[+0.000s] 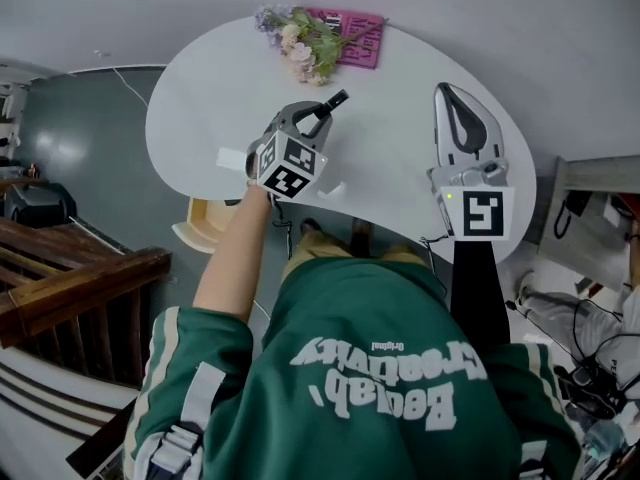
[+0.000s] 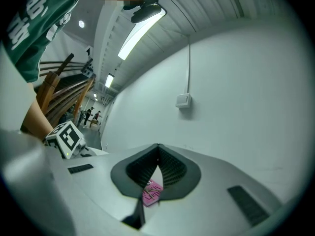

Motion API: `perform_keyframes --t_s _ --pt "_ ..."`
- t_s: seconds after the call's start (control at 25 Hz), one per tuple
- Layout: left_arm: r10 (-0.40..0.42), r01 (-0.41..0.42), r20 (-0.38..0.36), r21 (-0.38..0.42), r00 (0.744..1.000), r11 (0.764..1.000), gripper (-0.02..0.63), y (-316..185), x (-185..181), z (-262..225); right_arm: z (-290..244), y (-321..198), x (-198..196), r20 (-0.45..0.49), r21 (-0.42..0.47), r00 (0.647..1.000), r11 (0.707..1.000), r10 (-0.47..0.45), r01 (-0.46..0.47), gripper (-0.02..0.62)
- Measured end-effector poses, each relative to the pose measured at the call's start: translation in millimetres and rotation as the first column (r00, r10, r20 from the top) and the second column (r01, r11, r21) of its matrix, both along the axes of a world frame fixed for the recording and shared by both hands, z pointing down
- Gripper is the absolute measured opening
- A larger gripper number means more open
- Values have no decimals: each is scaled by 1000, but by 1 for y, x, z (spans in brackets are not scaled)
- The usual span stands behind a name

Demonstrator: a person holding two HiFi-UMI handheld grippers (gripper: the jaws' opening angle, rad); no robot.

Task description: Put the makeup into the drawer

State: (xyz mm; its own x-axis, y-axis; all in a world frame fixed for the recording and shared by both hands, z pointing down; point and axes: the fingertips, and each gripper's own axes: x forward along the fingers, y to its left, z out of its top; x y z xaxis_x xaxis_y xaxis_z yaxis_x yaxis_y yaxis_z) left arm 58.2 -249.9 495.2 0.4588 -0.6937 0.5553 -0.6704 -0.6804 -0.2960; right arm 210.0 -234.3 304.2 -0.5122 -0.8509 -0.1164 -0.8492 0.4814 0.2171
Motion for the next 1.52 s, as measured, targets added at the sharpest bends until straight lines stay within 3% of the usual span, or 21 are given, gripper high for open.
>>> perform_keyframes --t_s 0.08,0.2,0.28,0.4,0.48,0.6,0.72,0.88,1.0,1.12,1.4,1.52 --pt "-72 77 -63 79 995 994 103 -1 -10 -35 -4 -1 -12 -4 19 1000 1000 -24 24 9" --pt "-175 206 -182 170 968 964 104 5 -29 -82 0 -2 -28 -31 18 998 999 -47 48 9" --pt "-232 293 -251 238 940 926 104 12 -44 -116 5 -3 -39 -70 9 995 997 -72 73 9" --pt "-295 404 -324 349 899 845 104 26 -65 -161 -1 -5 -53 -64 32 994 996 -86 88 9" --pt "-295 427 -355 388 887 817 104 36 -73 -173 -6 -3 -62 -42 47 996 996 -76 78 9" --pt "-300 442 -372 393 878 807 104 48 -88 -176 -17 5 -87 1 71 994 992 -109 108 9" --pt "-313 464 -389 395 866 793 104 59 -107 -182 -9 10 -105 -69 35 989 990 -134 137 9" --pt "-363 516 -400 396 842 760 104 78 -143 -184 -17 17 -144 -8 50 981 979 -196 196 9" --pt "-419 561 -393 388 818 731 104 96 -177 -181 -1 26 -179 -52 -3 965 966 -257 257 9" --pt "-485 613 -384 377 786 695 104 121 -218 -177 4 44 -231 -59 -28 937 939 -343 342 9" --pt "-619 719 -367 376 695 584 104 186 -310 -171 9 87 -341 -39 -18 849 850 -526 526 9" --pt "-674 766 -368 365 641 529 104 215 -347 -166 14 105 -380 -50 -20 807 808 -589 588 9"
